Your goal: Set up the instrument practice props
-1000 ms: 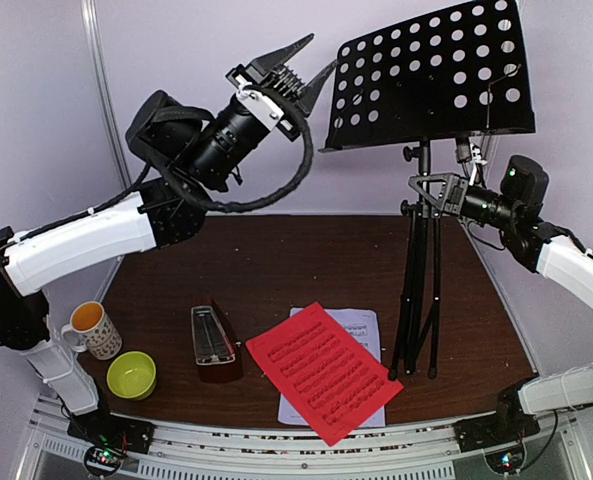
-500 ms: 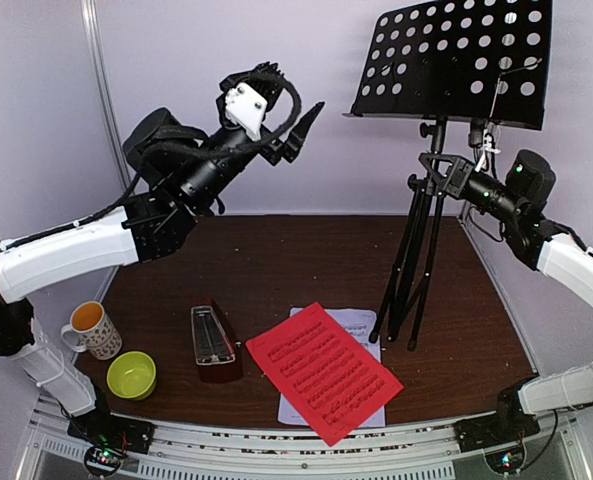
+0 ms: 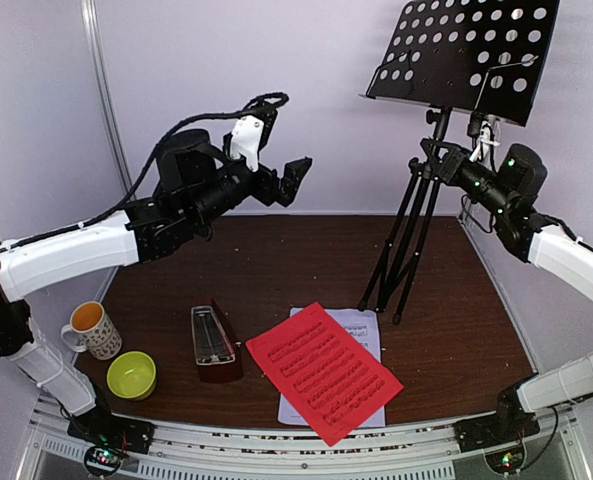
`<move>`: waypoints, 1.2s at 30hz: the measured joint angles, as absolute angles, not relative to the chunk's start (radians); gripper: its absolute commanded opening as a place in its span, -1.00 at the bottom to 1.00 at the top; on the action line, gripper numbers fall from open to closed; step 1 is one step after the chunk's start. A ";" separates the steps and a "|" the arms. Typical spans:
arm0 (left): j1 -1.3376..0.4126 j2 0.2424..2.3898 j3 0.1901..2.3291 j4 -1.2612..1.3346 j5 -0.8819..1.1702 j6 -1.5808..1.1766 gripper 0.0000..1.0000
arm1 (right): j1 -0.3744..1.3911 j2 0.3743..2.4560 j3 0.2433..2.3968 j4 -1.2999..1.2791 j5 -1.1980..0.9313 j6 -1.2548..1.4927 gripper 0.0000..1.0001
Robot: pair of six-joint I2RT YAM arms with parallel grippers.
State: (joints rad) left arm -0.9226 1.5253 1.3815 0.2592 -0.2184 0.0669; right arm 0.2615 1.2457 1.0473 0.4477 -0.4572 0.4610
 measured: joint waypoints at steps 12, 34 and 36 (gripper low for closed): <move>-0.951 1.728 1.322 0.208 -0.221 -0.159 0.96 | 0.382 1.252 1.047 0.444 -0.242 0.390 -1.00; -1.057 1.947 1.515 0.224 -0.308 -0.209 0.81 | 0.627 1.250 1.008 0.447 0.120 0.237 -1.00; -1.061 1.953 1.518 0.218 -0.317 -0.210 0.80 | 0.645 1.250 1.004 0.449 0.156 0.213 -1.00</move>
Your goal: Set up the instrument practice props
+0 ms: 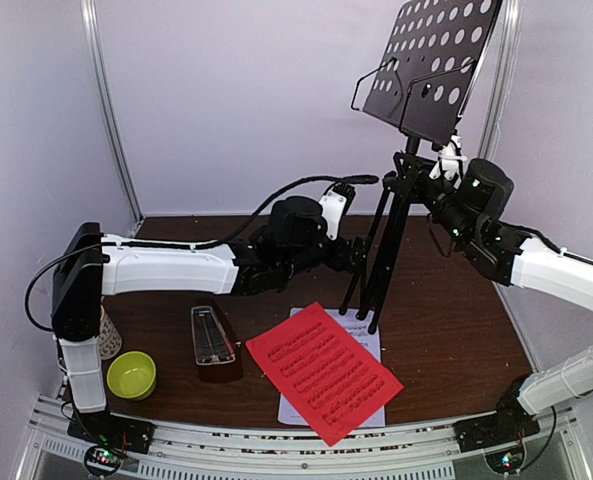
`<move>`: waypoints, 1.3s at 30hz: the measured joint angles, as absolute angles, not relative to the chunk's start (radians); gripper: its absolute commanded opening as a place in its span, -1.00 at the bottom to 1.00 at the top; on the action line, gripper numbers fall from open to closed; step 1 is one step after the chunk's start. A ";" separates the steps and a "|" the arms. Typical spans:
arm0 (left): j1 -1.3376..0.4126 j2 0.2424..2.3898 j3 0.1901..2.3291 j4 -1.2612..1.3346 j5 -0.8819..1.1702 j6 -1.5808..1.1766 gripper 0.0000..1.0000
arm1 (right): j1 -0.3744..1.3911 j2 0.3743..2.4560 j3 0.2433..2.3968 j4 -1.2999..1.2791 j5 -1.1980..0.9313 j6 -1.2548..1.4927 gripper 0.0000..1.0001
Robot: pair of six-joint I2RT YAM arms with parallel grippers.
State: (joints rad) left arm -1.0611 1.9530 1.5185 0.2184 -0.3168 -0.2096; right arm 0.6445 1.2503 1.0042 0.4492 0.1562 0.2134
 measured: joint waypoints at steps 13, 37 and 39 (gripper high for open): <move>-1.079 2.004 1.588 0.184 -0.363 -0.207 0.74 | 0.713 1.250 0.991 0.485 0.311 0.115 -1.00; -1.114 2.016 1.606 0.174 -0.521 -0.107 0.29 | 0.792 1.247 0.974 0.560 0.399 0.078 -1.00; -1.116 2.022 1.616 0.172 -0.524 -0.079 0.19 | 0.795 1.247 0.974 0.566 0.402 0.078 -1.00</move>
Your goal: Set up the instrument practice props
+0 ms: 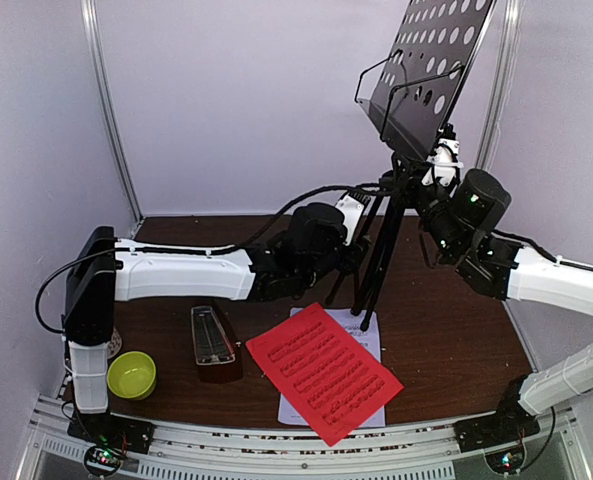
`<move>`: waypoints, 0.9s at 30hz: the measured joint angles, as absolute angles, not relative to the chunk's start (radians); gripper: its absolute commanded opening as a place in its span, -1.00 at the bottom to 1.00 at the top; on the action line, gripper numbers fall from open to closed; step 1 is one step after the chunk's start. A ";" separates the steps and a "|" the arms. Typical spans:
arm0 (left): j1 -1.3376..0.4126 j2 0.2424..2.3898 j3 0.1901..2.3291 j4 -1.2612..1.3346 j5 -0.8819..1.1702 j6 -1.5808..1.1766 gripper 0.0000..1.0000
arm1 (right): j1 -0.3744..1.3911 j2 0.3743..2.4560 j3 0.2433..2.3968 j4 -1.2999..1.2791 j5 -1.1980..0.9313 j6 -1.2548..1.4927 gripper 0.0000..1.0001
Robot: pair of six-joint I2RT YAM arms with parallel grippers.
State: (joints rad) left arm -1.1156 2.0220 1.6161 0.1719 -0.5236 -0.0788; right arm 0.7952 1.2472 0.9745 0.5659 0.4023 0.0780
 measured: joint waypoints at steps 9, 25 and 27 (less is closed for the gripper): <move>-1.118 2.024 1.616 0.179 -0.499 0.015 -0.24 | 0.801 1.247 0.974 0.567 0.401 0.082 -1.00; -1.082 2.016 1.560 0.304 -0.411 0.108 -1.00 | 0.803 1.258 1.026 0.529 0.375 0.047 -1.00; -1.078 2.010 1.534 0.328 -0.406 0.115 -1.00 | 0.803 1.261 1.034 0.510 0.363 0.035 -1.00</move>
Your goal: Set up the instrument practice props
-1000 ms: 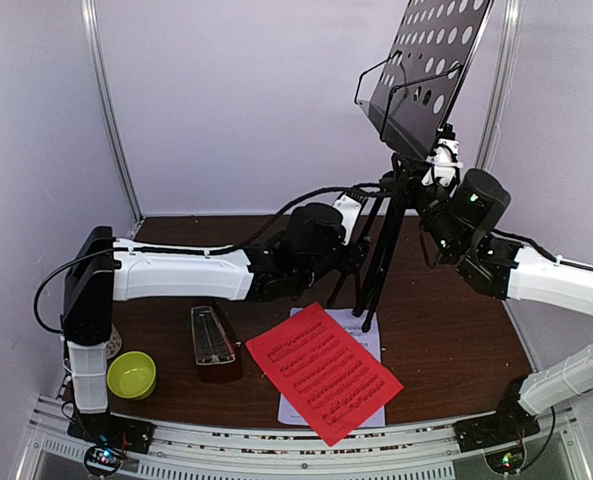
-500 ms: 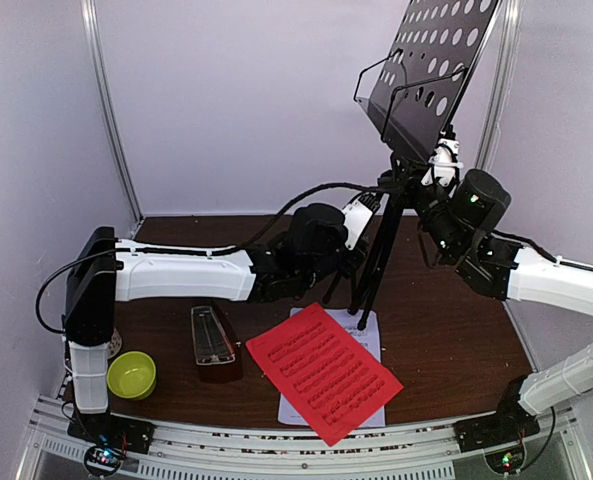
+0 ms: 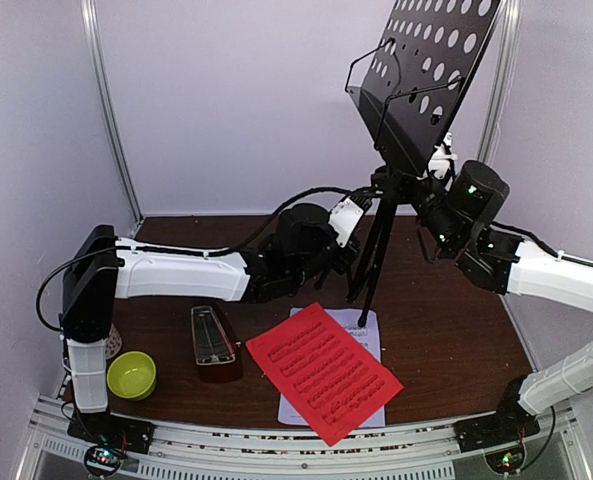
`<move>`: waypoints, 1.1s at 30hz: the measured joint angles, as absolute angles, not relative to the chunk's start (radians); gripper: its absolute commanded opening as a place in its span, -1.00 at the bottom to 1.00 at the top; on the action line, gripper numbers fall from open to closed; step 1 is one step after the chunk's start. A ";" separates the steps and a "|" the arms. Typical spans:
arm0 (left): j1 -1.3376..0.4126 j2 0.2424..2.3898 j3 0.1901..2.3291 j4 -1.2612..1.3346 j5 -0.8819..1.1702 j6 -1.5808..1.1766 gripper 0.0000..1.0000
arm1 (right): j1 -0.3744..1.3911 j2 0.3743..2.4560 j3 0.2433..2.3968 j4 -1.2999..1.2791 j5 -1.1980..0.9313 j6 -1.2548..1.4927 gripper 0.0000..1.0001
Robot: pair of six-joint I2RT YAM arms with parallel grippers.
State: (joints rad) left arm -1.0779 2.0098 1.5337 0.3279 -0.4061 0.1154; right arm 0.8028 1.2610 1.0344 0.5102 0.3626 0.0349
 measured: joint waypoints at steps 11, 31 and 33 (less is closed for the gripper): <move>-1.028 2.008 1.494 0.371 -0.382 0.154 -1.00 | 0.778 1.327 1.142 0.415 0.284 -0.006 -1.00; -0.999 2.187 1.646 0.358 -0.426 0.085 -1.00 | 0.547 1.445 1.182 0.391 -0.129 0.057 -1.00; -0.999 2.197 1.648 0.360 -0.439 0.075 -1.00 | 0.540 1.464 1.194 0.384 -0.171 0.054 -1.00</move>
State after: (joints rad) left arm -0.9985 2.1971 1.6478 0.3603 -0.4389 0.0750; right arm 0.5400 1.4635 1.1942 0.3840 -0.1707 0.0536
